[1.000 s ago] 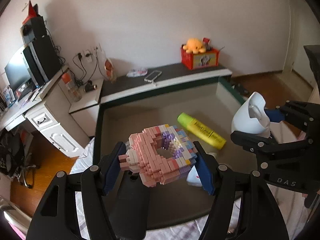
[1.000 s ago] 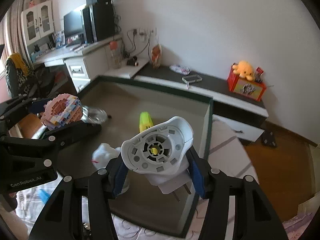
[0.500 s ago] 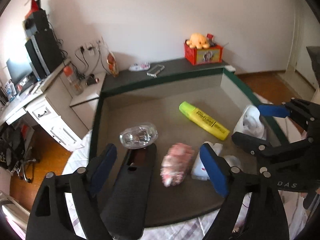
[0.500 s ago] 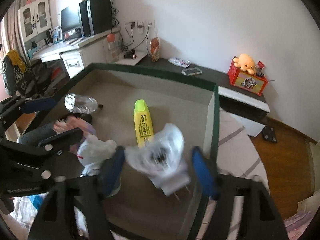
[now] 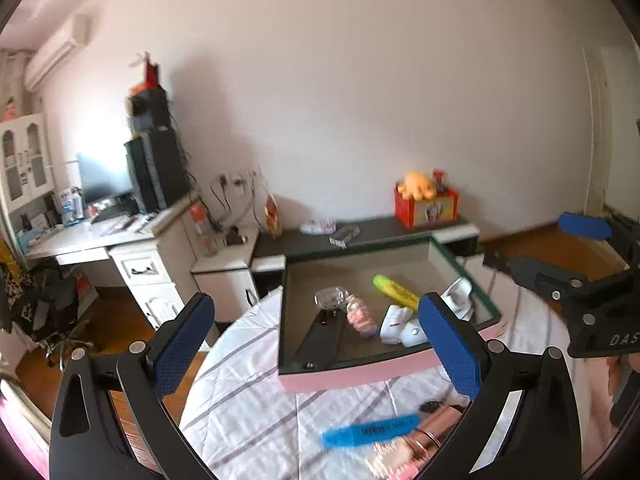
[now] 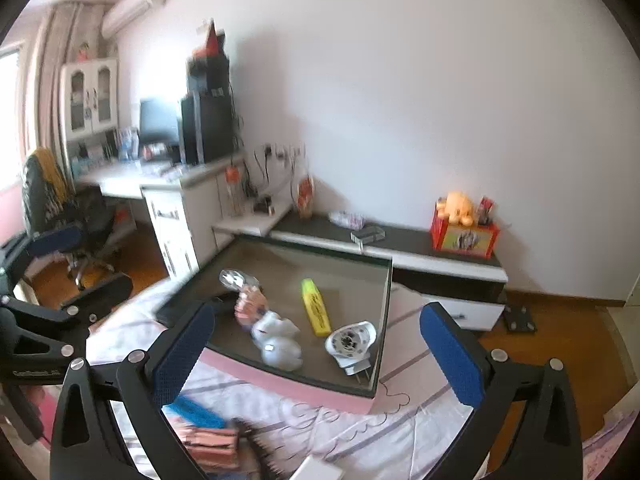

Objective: Organize rigid objects
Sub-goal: 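Withdraw both tools from the box back over the remaining items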

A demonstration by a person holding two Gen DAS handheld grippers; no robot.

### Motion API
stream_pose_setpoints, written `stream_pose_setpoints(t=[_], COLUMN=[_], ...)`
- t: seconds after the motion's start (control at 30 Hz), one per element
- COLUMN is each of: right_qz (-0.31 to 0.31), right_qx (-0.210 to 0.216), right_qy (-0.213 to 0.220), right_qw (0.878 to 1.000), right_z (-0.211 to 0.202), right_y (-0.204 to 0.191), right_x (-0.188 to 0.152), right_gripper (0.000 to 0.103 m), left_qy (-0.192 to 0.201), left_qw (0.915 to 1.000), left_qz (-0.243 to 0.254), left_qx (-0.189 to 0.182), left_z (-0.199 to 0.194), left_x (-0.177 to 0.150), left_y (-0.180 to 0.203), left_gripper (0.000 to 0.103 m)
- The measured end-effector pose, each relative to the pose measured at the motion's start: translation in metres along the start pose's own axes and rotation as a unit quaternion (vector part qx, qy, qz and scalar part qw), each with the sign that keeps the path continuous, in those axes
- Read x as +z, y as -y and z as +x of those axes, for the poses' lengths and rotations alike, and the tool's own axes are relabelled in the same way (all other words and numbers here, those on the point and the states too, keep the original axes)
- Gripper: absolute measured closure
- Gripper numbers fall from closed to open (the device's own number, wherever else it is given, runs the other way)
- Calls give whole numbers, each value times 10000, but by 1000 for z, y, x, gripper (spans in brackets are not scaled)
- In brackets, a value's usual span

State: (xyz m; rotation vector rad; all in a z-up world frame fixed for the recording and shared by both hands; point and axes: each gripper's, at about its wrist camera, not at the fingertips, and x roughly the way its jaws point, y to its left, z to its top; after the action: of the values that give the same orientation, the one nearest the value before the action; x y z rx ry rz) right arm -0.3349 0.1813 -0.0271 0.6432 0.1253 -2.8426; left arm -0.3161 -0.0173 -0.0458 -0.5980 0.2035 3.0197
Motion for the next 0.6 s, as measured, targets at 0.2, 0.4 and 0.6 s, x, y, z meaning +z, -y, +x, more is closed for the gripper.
stream_pose_setpoints(t=[0.2, 0.4, 0.6], right_qz=[-105, -52, 51], right_qx=[-272, -491, -537], right_qy=[515, 726, 771], right_qw=[9982, 9961, 9956], right_z=[-66, -110, -136], right_y=[-23, -38, -45], right_x=[-11, -27, -40], right_gripper=[0, 0, 0], left_qy=[419, 624, 694], left_qw=[9988, 9977, 9972], left_qz=[-261, -249, -258], left_qx=[0, 68, 99], left_z=[-69, -116, -144], left_x=[-13, -28, -38], left_y=[-7, -10, -14], left_gripper=[0, 0, 0])
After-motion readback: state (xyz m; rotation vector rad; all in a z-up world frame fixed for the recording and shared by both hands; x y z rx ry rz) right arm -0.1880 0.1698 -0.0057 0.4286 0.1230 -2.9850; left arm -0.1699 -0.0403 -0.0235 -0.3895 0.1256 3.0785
